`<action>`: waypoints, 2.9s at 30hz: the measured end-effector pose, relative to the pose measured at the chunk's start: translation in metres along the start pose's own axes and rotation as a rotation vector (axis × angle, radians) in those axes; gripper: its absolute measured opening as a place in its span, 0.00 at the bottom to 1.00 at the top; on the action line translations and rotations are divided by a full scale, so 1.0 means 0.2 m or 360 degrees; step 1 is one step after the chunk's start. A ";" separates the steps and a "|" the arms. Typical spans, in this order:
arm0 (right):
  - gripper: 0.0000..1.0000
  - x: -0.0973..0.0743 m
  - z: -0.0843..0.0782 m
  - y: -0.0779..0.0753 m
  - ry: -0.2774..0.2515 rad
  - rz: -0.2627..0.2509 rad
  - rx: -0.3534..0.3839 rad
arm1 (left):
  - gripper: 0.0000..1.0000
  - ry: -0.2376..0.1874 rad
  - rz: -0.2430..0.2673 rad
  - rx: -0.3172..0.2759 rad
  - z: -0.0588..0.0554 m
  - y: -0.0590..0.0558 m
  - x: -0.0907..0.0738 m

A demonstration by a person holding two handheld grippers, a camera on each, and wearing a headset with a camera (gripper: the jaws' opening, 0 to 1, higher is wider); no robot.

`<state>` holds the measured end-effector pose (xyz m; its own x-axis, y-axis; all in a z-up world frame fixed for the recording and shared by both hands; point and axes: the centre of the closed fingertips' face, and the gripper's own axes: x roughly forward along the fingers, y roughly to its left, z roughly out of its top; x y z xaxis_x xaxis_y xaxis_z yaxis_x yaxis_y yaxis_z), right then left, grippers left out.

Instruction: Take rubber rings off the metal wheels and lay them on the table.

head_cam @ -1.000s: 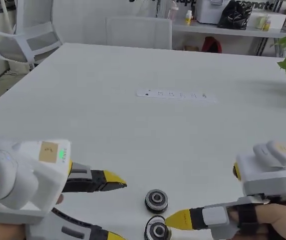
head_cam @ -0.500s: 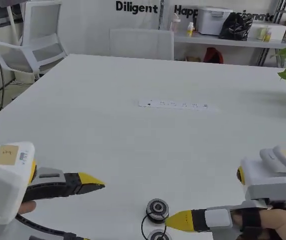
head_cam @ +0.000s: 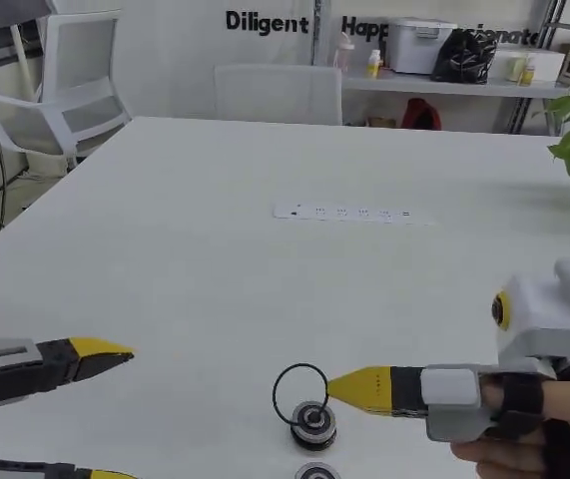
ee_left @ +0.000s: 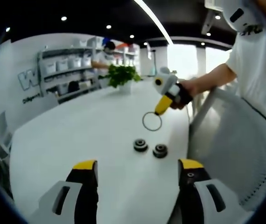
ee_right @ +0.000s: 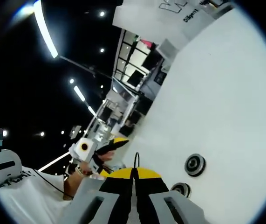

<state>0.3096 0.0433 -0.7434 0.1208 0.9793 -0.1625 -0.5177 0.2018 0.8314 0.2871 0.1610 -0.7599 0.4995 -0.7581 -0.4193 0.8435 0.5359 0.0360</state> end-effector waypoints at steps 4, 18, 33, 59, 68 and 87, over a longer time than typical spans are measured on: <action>0.00 0.01 0.01 0.04 0.0008 0.0017 -0.0033 | 0.72 0.0018 0.0051 -0.0006 -0.03 0.02 -0.04; 0.00 0.14 0.03 0.14 0.0199 0.0035 -0.0285 | 0.73 0.0112 0.0170 -0.0076 -0.19 0.02 -0.10; 0.00 0.33 -0.06 0.05 0.0421 -0.0049 -0.0470 | 0.74 0.0109 0.0241 -0.0158 -0.23 0.04 -0.17; 0.00 0.46 -0.28 -0.30 0.0756 -0.0378 -0.0636 | 0.74 0.0092 0.0288 -0.0195 -0.24 0.04 -0.18; 0.00 0.44 -0.29 -0.36 0.0725 -0.0462 -0.0615 | 0.73 0.0086 0.0273 -0.0180 -0.22 0.03 -0.14; 0.13 0.27 -0.22 -0.36 0.0675 -0.0585 -0.0826 | 0.72 0.0096 0.0260 -0.0124 -0.15 0.01 -0.17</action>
<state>0.3167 0.0821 -0.8351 0.0809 0.7488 -0.6579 -0.8514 0.3951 0.3450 0.2654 0.1984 -0.7719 0.6138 -0.6364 -0.4672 0.7332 0.6789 0.0385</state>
